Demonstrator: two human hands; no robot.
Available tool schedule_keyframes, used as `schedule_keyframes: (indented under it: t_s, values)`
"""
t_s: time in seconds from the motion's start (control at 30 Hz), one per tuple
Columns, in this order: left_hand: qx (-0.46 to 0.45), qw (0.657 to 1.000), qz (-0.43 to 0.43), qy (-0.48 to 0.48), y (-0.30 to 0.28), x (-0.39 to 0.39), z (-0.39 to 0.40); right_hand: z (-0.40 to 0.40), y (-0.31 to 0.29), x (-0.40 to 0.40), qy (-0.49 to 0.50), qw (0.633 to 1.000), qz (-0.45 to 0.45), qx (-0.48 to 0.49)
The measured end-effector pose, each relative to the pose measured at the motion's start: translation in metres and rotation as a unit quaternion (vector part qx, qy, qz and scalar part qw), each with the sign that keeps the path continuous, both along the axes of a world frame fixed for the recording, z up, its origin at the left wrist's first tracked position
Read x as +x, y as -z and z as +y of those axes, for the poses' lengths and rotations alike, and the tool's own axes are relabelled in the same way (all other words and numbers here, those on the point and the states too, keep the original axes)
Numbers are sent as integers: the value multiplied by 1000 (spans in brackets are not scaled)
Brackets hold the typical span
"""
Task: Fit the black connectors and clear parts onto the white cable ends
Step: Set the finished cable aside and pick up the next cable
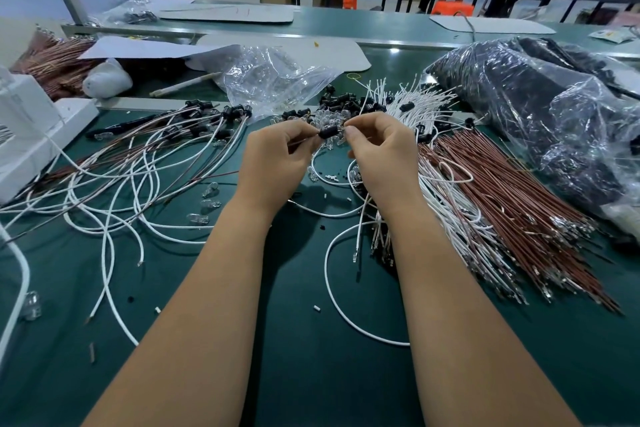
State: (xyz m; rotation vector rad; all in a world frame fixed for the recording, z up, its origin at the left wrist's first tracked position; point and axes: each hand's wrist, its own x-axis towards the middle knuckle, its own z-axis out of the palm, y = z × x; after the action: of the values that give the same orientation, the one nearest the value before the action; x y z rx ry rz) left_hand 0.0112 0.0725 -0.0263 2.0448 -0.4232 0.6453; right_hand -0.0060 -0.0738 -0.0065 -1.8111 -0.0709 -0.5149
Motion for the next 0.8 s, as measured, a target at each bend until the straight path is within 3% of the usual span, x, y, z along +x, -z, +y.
schedule_keyframes:
  t_s: [0.27,0.5,0.8]
  values:
    - [-18,1000,20,9,2,0,-3,0,0,1,-6,1000,2,8]
    - [-12,995,89,44,1,-2,-7,0,1,1,-12,1000,4,1]
    - [-93,988,106,68,-2,-5,-12,0,-1,2,1,1000,0,-12]
